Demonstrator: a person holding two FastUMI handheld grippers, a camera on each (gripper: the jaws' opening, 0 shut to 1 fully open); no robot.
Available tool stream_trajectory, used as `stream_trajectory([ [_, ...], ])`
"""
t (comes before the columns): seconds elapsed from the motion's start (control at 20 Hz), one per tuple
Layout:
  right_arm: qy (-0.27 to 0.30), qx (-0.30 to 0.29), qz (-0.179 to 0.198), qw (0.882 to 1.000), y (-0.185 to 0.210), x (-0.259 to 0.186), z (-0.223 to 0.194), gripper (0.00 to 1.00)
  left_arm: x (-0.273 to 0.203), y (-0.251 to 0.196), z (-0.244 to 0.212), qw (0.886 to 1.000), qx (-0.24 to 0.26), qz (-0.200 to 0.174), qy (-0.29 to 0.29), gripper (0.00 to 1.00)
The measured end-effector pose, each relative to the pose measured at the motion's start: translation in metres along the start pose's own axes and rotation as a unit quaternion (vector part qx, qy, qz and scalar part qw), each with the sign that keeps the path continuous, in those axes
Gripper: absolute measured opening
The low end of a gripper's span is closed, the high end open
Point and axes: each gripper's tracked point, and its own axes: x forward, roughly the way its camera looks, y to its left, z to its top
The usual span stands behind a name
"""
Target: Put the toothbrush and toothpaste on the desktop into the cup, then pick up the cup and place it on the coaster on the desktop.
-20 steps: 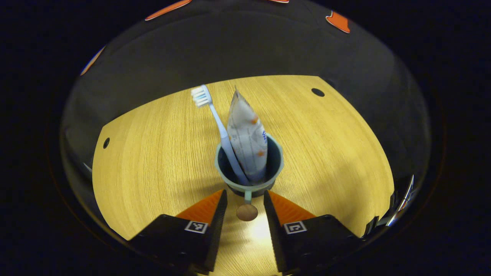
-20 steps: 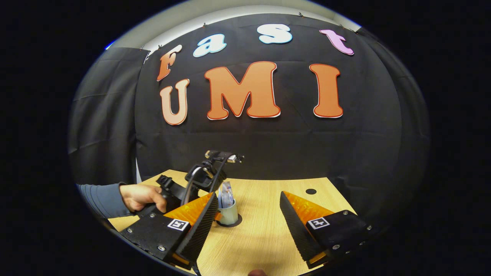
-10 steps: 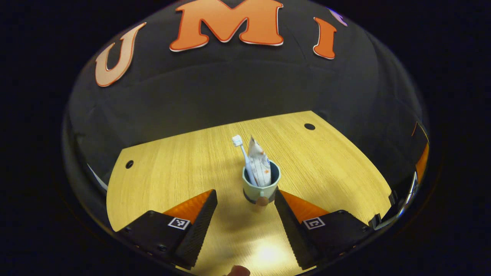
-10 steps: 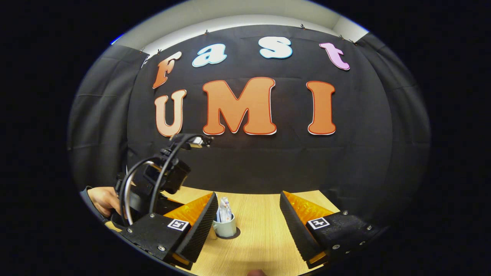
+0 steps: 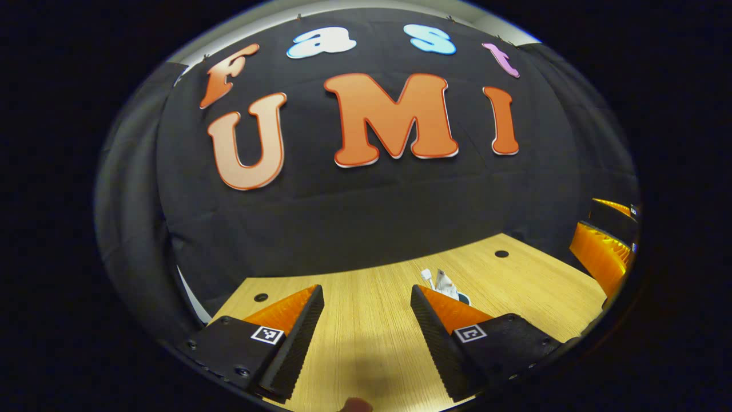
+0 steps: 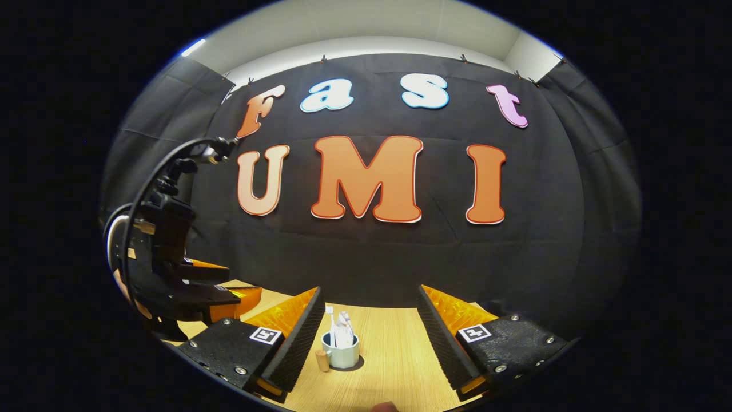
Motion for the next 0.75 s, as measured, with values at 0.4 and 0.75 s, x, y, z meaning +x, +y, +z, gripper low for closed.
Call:
stream_trajectory([
  [0.4,-0.038,-0.037,0.000,0.999,0.017,-0.005,0.000,0.97,-0.043,0.037,0.016,0.995,-0.017,0.041,-0.095,0.93],
  [0.75,-0.040,-0.014,0.015,0.999,0.016,-0.009,0.005,0.97,-0.053,0.040,0.008,0.992,-0.033,0.046,-0.110,0.93],
])
